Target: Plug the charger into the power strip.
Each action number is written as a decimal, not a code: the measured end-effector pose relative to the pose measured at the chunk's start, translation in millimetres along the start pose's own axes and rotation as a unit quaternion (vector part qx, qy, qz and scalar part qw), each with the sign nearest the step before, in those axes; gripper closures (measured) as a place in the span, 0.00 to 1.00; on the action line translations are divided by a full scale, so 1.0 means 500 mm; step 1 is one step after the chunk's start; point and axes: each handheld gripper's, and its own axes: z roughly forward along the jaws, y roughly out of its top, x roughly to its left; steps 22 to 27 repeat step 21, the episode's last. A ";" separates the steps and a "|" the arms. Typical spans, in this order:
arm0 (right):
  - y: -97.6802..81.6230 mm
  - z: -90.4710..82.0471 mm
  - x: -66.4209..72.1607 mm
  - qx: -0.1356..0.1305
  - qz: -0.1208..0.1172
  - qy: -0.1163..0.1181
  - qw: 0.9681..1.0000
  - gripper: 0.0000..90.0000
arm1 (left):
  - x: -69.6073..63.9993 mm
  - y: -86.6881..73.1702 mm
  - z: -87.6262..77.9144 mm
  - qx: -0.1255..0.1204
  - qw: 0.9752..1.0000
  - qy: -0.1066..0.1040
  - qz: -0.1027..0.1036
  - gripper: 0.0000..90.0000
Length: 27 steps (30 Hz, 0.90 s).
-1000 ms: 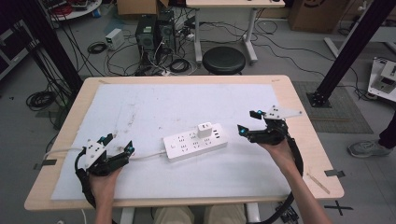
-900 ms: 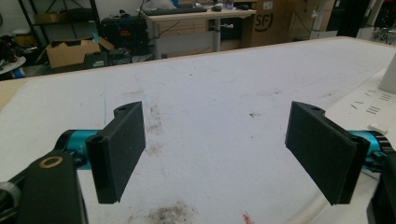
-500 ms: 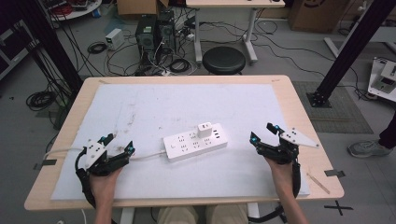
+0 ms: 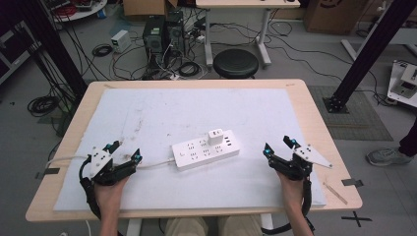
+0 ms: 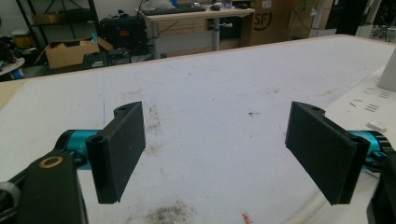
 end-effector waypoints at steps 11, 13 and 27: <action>-0.008 -0.004 -0.006 -0.004 0.009 0.002 1.000 0.26 | 0.001 0.000 -0.001 -0.002 1.000 0.000 0.001 0.22; -0.009 -0.002 -0.001 0.000 -0.001 0.005 1.000 0.25 | 0.001 0.000 -0.001 -0.003 1.000 0.001 0.001 0.22; -0.012 0.000 0.000 0.003 -0.013 0.012 1.000 0.25 | 0.001 0.000 0.000 -0.001 1.000 0.001 0.003 0.22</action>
